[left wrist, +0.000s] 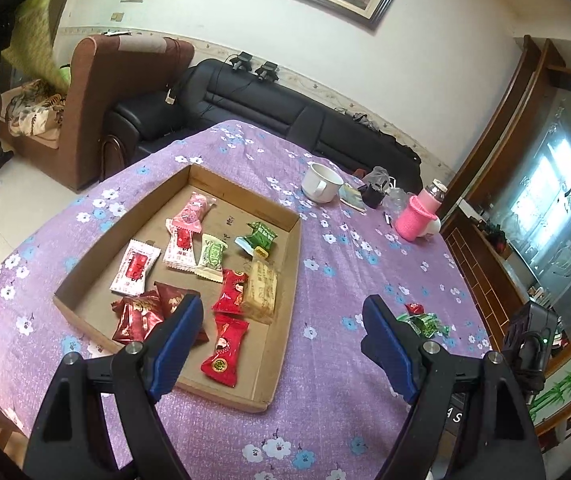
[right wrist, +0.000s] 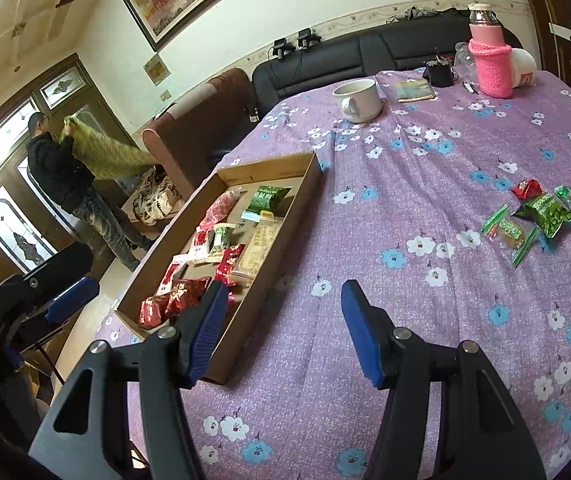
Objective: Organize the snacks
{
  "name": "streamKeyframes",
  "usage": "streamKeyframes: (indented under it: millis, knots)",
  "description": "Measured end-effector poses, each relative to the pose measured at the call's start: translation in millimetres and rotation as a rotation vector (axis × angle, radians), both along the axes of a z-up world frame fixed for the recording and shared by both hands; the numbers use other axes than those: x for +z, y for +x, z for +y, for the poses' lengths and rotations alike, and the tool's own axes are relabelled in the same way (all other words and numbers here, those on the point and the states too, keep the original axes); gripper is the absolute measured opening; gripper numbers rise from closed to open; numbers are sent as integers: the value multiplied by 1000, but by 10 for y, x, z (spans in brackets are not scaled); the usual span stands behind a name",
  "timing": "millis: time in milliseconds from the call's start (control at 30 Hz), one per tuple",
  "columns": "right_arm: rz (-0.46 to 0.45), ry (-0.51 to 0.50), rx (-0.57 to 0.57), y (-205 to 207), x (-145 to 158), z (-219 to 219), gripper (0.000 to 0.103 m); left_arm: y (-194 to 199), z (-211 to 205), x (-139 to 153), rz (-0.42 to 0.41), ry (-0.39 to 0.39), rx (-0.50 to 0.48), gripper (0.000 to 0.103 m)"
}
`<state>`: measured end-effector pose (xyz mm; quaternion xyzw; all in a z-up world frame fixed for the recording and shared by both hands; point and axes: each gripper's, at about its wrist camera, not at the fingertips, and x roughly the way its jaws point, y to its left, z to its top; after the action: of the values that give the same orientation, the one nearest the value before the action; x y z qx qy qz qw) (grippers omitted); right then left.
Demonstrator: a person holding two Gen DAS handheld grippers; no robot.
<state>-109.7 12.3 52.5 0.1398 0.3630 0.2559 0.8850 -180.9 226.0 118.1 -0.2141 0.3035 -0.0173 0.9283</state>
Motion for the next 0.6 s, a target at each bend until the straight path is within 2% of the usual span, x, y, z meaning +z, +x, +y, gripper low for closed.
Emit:
streamKeyframes:
  millis: [233,333,433,500,600]
  knots:
    - [-8,-3,-3,-41,-3,-19,61,-19,-63,25,-6,37,9,82]
    - [-9,-2,-7,-32,-12,-40,61,-50,-131,76,-14,122,53,82]
    - [-13,-18,-10,-38,-21,-51,61,-61,-165,138,6,254,158,82]
    - [-29,-39,-12,-70,-7,-49,61,-55,-130,145,22,272,193,82]
    - [-70,-89,-20,-133,24,-18,69,-44,-94,142,42,313,248,82]
